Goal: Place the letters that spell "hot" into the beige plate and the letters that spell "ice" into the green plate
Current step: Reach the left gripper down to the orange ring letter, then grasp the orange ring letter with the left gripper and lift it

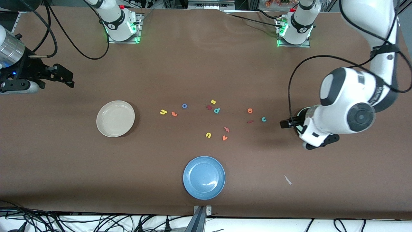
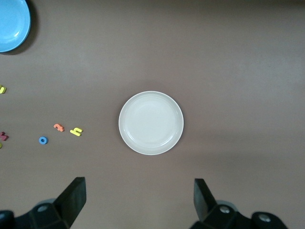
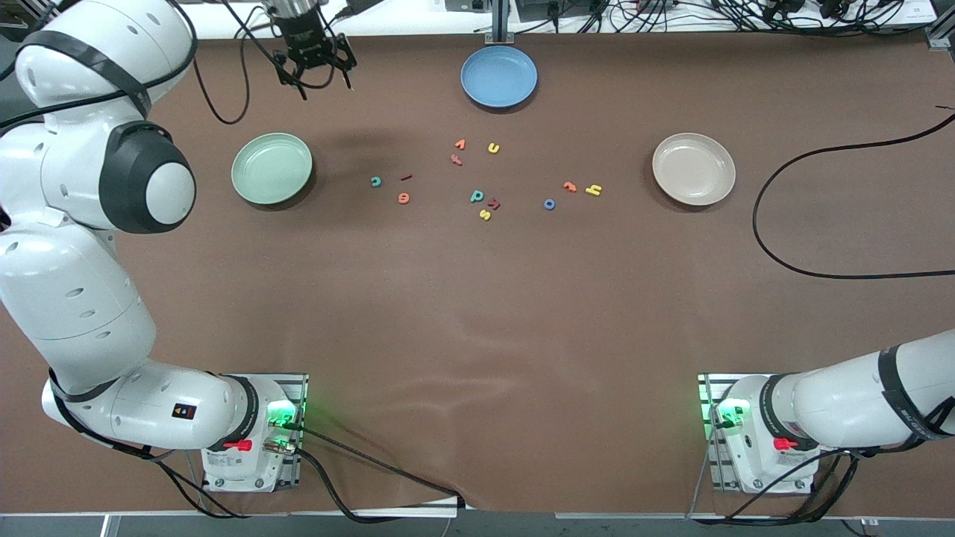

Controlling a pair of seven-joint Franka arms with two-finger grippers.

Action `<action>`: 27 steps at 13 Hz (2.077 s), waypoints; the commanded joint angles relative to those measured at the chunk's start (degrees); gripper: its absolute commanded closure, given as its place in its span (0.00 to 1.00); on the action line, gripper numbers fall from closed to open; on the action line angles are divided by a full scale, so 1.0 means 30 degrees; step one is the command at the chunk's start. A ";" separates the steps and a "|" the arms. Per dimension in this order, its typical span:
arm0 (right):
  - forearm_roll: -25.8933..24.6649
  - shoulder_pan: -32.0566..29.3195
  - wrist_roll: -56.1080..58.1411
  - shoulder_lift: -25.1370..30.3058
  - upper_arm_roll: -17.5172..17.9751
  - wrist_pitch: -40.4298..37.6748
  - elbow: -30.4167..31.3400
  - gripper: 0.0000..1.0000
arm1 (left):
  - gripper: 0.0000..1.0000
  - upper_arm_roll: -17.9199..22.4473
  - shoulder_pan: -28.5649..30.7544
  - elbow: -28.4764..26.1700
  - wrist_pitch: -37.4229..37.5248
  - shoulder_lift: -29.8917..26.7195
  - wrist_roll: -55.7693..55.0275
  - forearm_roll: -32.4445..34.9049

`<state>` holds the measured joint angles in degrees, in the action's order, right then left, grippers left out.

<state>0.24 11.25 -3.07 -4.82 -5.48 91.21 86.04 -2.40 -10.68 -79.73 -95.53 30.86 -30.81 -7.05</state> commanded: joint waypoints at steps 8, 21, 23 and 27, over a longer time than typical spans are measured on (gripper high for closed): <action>-0.0109 -0.0057 -0.0031 0.0083 0.0039 -0.0315 -0.0293 0.00 | 0.12 0.0184 -0.2414 -0.6262 -0.7232 -0.0210 -0.4552 -0.0491; -0.0080 -0.0028 -0.0089 0.0083 0.0126 -0.0315 -0.0264 0.00 | 0.39 -0.1340 -0.3118 -1.0660 -1.2278 0.0112 -0.6136 -0.0579; -0.0080 -0.0028 -0.0119 0.0083 0.0126 -0.0315 -0.0264 0.00 | 0.43 -0.1369 -0.3235 -1.0690 -1.2481 0.0170 -0.6252 -0.0608; -0.0109 -0.0057 -0.0089 0.0083 0.0038 -0.0344 -0.0264 0.00 | 0.44 -0.1398 -0.3411 -1.0719 -1.3479 0.0668 -0.6779 -0.0959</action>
<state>0.24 11.23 -3.07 -4.82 -5.51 91.16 86.04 -6.77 -20.09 -111.36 -134.55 32.35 -50.48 -7.96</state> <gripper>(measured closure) 0.000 0.436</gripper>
